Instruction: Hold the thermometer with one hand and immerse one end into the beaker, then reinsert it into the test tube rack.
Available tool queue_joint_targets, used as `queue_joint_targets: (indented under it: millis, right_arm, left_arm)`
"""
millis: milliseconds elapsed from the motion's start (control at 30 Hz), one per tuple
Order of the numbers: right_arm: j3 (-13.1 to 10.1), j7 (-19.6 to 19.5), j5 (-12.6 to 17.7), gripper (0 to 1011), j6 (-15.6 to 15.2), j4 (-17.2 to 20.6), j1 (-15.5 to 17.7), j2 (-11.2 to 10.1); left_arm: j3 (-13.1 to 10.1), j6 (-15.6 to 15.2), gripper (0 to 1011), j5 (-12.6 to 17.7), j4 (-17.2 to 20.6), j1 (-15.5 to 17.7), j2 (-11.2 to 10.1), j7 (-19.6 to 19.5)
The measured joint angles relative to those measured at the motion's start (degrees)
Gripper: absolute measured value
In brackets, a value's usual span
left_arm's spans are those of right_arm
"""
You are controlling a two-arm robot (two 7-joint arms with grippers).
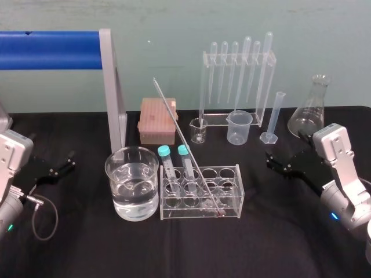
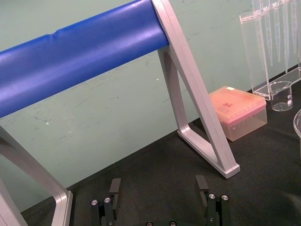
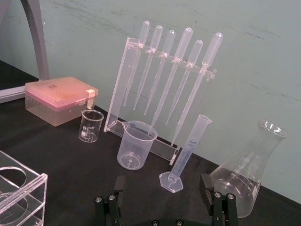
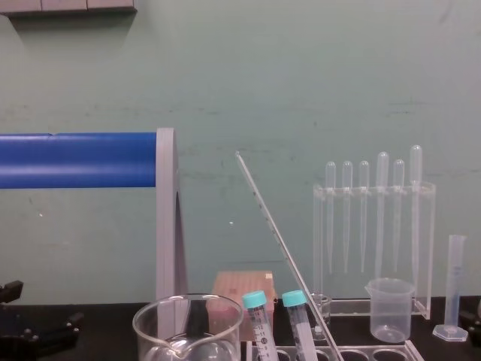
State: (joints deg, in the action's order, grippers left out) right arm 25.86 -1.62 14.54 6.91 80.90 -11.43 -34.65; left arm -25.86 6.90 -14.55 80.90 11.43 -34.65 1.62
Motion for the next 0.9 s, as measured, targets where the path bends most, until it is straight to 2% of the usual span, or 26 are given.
queue_joint_targets:
  millis: [900]
  right_arm:
    - [0.0,0.0,0.0,1003,0.0,0.0,0.0,0.0]
  left_arm:
    - [0.0,0.0,1008,0.0,0.0,0.0,0.0,0.0]
